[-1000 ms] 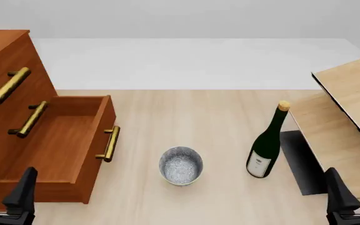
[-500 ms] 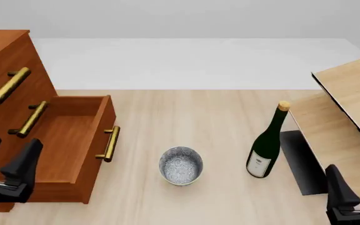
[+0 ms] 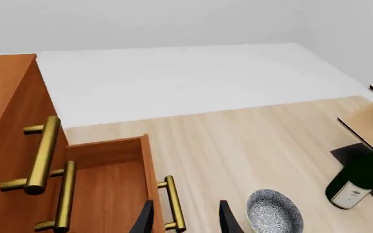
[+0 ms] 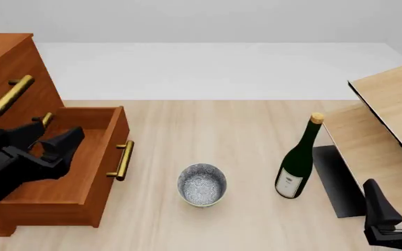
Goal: Close the bottom drawer of the cabinet and open the top drawer.
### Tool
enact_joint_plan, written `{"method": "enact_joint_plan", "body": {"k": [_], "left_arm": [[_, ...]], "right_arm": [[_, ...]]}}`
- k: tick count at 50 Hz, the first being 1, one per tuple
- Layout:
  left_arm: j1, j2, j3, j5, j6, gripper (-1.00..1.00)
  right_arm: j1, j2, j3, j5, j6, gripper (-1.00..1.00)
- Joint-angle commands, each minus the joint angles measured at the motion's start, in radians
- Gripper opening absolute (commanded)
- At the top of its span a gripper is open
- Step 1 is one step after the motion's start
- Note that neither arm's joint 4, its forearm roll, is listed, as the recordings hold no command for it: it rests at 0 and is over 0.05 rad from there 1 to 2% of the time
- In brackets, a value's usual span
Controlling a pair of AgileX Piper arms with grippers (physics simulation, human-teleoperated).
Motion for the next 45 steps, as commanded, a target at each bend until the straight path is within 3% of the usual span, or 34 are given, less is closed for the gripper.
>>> {"method": "enact_joint_plan", "body": {"k": [1,3,14,16,19,32,45], "left_arm": [[-0.072,0.178,-0.105,0.076,-0.047,1.0],[-0.098,0.195,-0.113,0.081,-0.113,1.0],[-0.18,0.361,-0.14,0.11,-0.135,1.0],[-0.156,0.415,-0.146,0.122,-0.117,1.0],[-0.185,0.421,-0.157,0.137,-0.1,1.0],[-0.287,0.49,-0.144,0.128,-0.282,1.0],[-0.301,0.53,-0.144,0.13,-0.303,1.0]], "right_arm": [[-0.002,0.011,-0.004,-0.01,0.007,1.0],[-0.002,0.014,-0.004,-0.013,0.008,1.0],[-0.005,-0.012,-0.003,0.012,0.013,1.0],[-0.004,-0.018,-0.003,0.018,0.013,1.0],[-0.005,-0.021,-0.003,0.021,0.014,1.0],[-0.012,-0.026,-0.007,0.027,0.02,1.0],[-0.012,-0.061,-0.004,0.06,0.024,1.0]]}}
